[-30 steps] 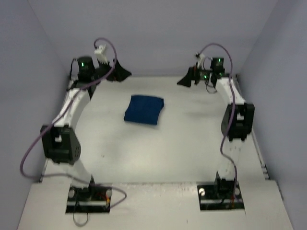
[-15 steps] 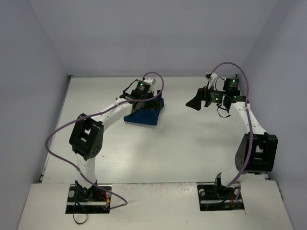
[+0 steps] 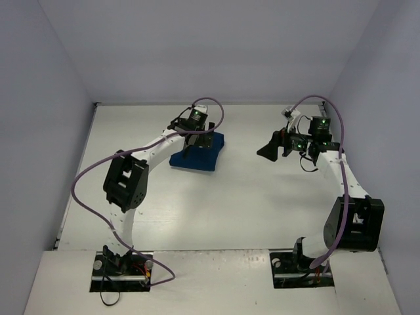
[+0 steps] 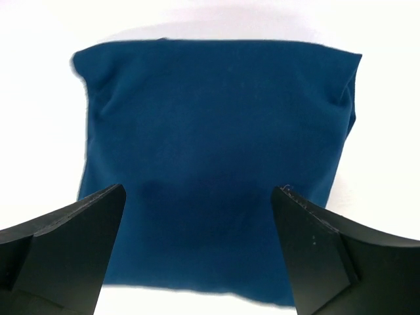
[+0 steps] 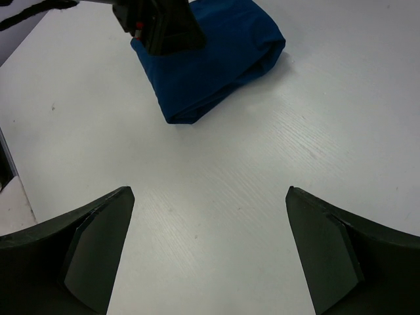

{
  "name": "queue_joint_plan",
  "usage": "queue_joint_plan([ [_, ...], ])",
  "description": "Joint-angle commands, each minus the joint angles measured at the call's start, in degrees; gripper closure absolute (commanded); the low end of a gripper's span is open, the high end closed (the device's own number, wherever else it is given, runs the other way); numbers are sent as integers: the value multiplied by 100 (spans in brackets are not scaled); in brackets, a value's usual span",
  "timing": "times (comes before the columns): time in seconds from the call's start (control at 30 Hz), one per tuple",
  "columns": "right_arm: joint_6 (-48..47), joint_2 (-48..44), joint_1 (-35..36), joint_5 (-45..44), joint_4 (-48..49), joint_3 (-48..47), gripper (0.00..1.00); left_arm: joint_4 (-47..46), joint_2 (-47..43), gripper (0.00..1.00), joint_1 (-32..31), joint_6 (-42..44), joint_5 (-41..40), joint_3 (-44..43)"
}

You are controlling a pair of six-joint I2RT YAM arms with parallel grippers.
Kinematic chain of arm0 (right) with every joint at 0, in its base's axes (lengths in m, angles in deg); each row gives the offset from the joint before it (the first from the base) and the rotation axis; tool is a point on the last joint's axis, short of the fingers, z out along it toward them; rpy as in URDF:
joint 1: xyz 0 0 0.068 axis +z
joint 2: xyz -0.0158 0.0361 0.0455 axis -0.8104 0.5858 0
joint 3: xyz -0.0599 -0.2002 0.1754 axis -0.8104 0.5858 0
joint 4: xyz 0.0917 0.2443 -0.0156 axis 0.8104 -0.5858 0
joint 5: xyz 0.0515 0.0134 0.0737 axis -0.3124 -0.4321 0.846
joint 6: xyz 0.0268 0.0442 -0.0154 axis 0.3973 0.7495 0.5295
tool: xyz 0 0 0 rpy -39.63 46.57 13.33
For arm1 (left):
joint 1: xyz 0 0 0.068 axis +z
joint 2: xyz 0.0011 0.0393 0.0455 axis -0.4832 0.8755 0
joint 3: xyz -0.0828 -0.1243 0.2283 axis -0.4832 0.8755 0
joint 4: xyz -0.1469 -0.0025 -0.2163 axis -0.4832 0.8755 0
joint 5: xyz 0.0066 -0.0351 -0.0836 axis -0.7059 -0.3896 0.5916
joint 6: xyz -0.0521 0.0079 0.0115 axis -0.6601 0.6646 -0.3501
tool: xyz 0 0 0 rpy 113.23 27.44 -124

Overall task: Fold and stack the t-shirts
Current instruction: Fold the long partially folded tshirt into a neat square, then put the neatly folded tshirt into the corner of the board with the left arm

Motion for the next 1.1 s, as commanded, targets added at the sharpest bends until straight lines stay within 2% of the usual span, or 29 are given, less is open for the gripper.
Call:
queue_joint_plan([
  [0.0, -109, -318, -53, 114, 169, 92, 0, 72, 278, 8, -27, 268, 208, -521],
  [0.3, -124, -371, -96, 36, 115, 67, 0, 495, 1387, 8, 312, 111, 289, -1033],
  [0.47, -172, -385, -128, 19, 48, 15, 0, 1033, 1622, 8, 926, 341, 404, -1425],
  [0.57, -167, -365, -129, 26, 20, 2, 0, 1327, 1603, 8, 1209, 833, 463, -1618],
  [0.87, -188, -204, -120, 96, 11, -52, 0, 1831, 1071, 8, 2204, 3429, 843, -1499],
  [1.07, -211, -262, -120, 79, 2, -33, 0, 2083, 1302, 8, 2887, 4189, 892, -1966],
])
